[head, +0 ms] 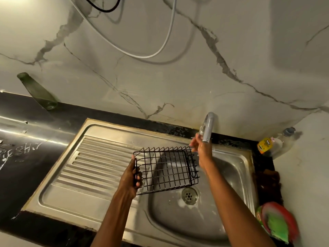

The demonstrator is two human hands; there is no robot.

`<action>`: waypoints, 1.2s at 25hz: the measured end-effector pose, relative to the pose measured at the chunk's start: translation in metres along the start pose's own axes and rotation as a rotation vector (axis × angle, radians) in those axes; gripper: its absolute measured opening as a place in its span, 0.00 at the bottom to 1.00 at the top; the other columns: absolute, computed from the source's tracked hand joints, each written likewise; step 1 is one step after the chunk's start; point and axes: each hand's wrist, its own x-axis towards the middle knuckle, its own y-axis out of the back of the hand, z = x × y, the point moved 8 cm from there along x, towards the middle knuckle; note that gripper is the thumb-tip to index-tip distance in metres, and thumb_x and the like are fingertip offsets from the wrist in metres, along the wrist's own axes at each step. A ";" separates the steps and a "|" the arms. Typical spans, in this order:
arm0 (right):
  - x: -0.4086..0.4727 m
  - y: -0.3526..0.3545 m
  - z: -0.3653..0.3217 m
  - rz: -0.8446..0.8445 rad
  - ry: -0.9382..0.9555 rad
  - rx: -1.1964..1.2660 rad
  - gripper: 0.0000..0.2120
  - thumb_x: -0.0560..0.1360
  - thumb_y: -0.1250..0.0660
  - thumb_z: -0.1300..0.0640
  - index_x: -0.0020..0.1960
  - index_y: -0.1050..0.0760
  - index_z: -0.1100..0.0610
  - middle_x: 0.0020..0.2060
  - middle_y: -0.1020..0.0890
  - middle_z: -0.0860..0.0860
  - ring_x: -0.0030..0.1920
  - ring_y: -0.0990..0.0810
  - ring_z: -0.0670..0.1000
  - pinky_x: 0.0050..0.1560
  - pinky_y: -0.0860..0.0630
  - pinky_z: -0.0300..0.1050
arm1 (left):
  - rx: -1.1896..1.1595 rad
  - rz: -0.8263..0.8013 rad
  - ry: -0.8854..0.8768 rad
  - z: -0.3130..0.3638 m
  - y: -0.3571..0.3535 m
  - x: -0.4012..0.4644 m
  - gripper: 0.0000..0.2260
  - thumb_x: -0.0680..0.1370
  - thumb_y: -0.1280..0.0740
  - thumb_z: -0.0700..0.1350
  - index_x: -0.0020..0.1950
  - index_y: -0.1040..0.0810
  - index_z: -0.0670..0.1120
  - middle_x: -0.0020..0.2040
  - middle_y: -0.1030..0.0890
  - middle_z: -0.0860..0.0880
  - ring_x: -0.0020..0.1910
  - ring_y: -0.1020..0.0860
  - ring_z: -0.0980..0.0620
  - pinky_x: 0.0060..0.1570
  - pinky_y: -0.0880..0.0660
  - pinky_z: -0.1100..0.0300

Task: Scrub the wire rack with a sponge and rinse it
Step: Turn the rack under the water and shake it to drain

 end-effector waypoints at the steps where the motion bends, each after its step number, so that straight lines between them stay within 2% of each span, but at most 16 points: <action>1: -0.008 -0.002 0.009 -0.066 0.067 -0.106 0.11 0.83 0.38 0.53 0.47 0.20 0.53 0.45 0.16 0.53 0.41 0.19 0.52 0.35 0.23 0.40 | -0.012 0.004 0.003 0.000 -0.002 -0.001 0.25 0.79 0.34 0.65 0.30 0.36 0.52 0.24 0.37 0.52 0.19 0.40 0.57 0.18 0.47 0.67; 2: -0.017 0.002 0.021 -0.102 0.058 -0.168 0.11 0.83 0.39 0.56 0.48 0.18 0.52 0.51 0.16 0.54 0.48 0.19 0.56 0.41 0.23 0.42 | -0.019 0.015 0.014 -0.002 -0.002 0.001 0.25 0.79 0.34 0.64 0.29 0.36 0.52 0.24 0.37 0.52 0.18 0.39 0.57 0.18 0.47 0.67; 4: -0.029 0.019 0.055 -0.134 -0.039 -0.187 0.13 0.84 0.42 0.60 0.60 0.20 0.55 0.63 0.20 0.53 0.63 0.23 0.57 0.55 0.26 0.45 | -0.022 0.008 0.065 -0.008 -0.004 0.002 0.26 0.78 0.34 0.65 0.29 0.37 0.51 0.24 0.37 0.52 0.17 0.40 0.56 0.16 0.46 0.68; 6: -0.039 0.027 0.078 -0.158 -0.135 -0.175 0.16 0.84 0.42 0.54 0.69 0.25 0.55 0.69 0.25 0.52 0.70 0.29 0.54 0.67 0.33 0.49 | -0.026 0.006 0.107 -0.013 -0.001 0.005 0.27 0.77 0.33 0.67 0.30 0.38 0.51 0.24 0.36 0.51 0.16 0.40 0.56 0.15 0.46 0.69; 8: -0.046 0.033 0.089 -0.160 -0.153 -0.140 0.19 0.83 0.41 0.46 0.71 0.26 0.50 0.71 0.26 0.49 0.72 0.31 0.51 0.71 0.38 0.51 | -0.029 -0.015 0.139 -0.017 -0.004 0.006 0.27 0.76 0.33 0.68 0.29 0.38 0.51 0.23 0.35 0.51 0.16 0.40 0.56 0.15 0.46 0.69; 11: -0.055 0.040 0.080 -0.184 -0.058 0.043 0.22 0.81 0.42 0.43 0.73 0.29 0.47 0.72 0.27 0.43 0.73 0.31 0.45 0.72 0.41 0.47 | -0.054 -0.082 0.145 -0.022 -0.018 0.009 0.28 0.77 0.33 0.68 0.27 0.38 0.51 0.22 0.35 0.52 0.15 0.40 0.56 0.14 0.46 0.69; 13: -0.050 0.048 0.071 -0.203 -0.080 0.121 0.26 0.80 0.44 0.37 0.74 0.30 0.45 0.72 0.27 0.45 0.71 0.29 0.49 0.71 0.38 0.51 | -0.092 -0.133 0.159 -0.020 -0.028 0.014 0.29 0.78 0.35 0.67 0.26 0.38 0.51 0.21 0.36 0.52 0.14 0.40 0.56 0.13 0.46 0.70; 15: -0.043 0.058 0.069 -0.223 -0.185 0.136 0.28 0.79 0.43 0.37 0.72 0.28 0.52 0.66 0.21 0.54 0.66 0.22 0.57 0.67 0.28 0.56 | -0.096 -0.227 0.221 -0.025 -0.039 0.021 0.30 0.79 0.38 0.67 0.24 0.36 0.50 0.19 0.36 0.52 0.12 0.39 0.57 0.13 0.47 0.71; 17: -0.042 0.072 0.062 -0.252 -0.255 0.028 0.25 0.81 0.43 0.42 0.68 0.25 0.58 0.57 0.16 0.59 0.58 0.17 0.59 0.56 0.21 0.53 | -0.093 -0.344 0.303 -0.038 -0.057 0.025 0.31 0.80 0.40 0.66 0.22 0.34 0.49 0.18 0.35 0.53 0.12 0.38 0.57 0.13 0.44 0.72; 19: -0.046 0.084 0.054 -0.254 -0.288 0.050 0.22 0.83 0.44 0.46 0.64 0.22 0.60 0.53 0.15 0.61 0.49 0.14 0.59 0.43 0.18 0.48 | 0.002 -0.357 0.273 -0.048 -0.073 0.033 0.28 0.78 0.36 0.65 0.24 0.32 0.49 0.18 0.34 0.54 0.13 0.36 0.58 0.13 0.42 0.70; 20: -0.048 0.093 0.051 -0.212 -0.304 0.072 0.20 0.83 0.44 0.48 0.61 0.21 0.60 0.49 0.14 0.60 0.40 0.14 0.56 0.35 0.20 0.44 | 0.073 -0.341 0.238 -0.051 -0.082 0.039 0.26 0.76 0.34 0.65 0.27 0.29 0.48 0.20 0.31 0.53 0.15 0.34 0.57 0.14 0.39 0.68; 22: -0.054 0.115 0.048 -0.091 -0.339 0.116 0.16 0.83 0.42 0.52 0.58 0.21 0.61 0.34 0.16 0.53 0.22 0.26 0.47 0.21 0.32 0.36 | 0.149 -0.311 0.159 -0.048 -0.106 0.040 0.28 0.75 0.33 0.68 0.39 0.18 0.42 0.32 0.19 0.46 0.27 0.23 0.50 0.26 0.25 0.62; 24: -0.057 0.135 0.042 -0.015 -0.316 0.236 0.10 0.83 0.43 0.59 0.54 0.23 0.60 0.26 0.26 0.48 0.18 0.36 0.44 0.17 0.40 0.34 | 0.227 -0.319 0.106 -0.043 -0.133 0.033 0.30 0.76 0.34 0.69 0.56 0.16 0.42 0.49 0.14 0.40 0.45 0.17 0.40 0.43 0.20 0.50; 26: -0.063 0.156 0.028 0.054 -0.243 0.290 0.10 0.81 0.44 0.65 0.51 0.23 0.59 0.25 0.31 0.48 0.18 0.38 0.43 0.17 0.43 0.33 | 0.377 -0.354 0.060 -0.042 -0.159 0.022 0.28 0.75 0.31 0.67 0.58 0.16 0.43 0.53 0.13 0.40 0.54 0.17 0.38 0.54 0.21 0.44; 28: -0.071 0.174 0.011 0.109 -0.161 0.259 0.09 0.79 0.39 0.66 0.52 0.22 0.59 0.27 0.32 0.49 0.20 0.36 0.44 0.18 0.43 0.33 | 0.584 -0.410 -0.016 -0.045 -0.186 0.014 0.25 0.71 0.28 0.65 0.58 0.16 0.48 0.53 0.13 0.45 0.57 0.17 0.42 0.64 0.23 0.42; 30: -0.083 0.178 -0.008 0.136 -0.080 0.213 0.06 0.76 0.33 0.63 0.52 0.20 0.58 0.28 0.27 0.50 0.20 0.32 0.45 0.19 0.39 0.33 | 0.777 -0.496 -0.099 -0.052 -0.216 0.005 0.27 0.70 0.27 0.69 0.60 0.16 0.52 0.56 0.14 0.49 0.59 0.18 0.47 0.66 0.25 0.45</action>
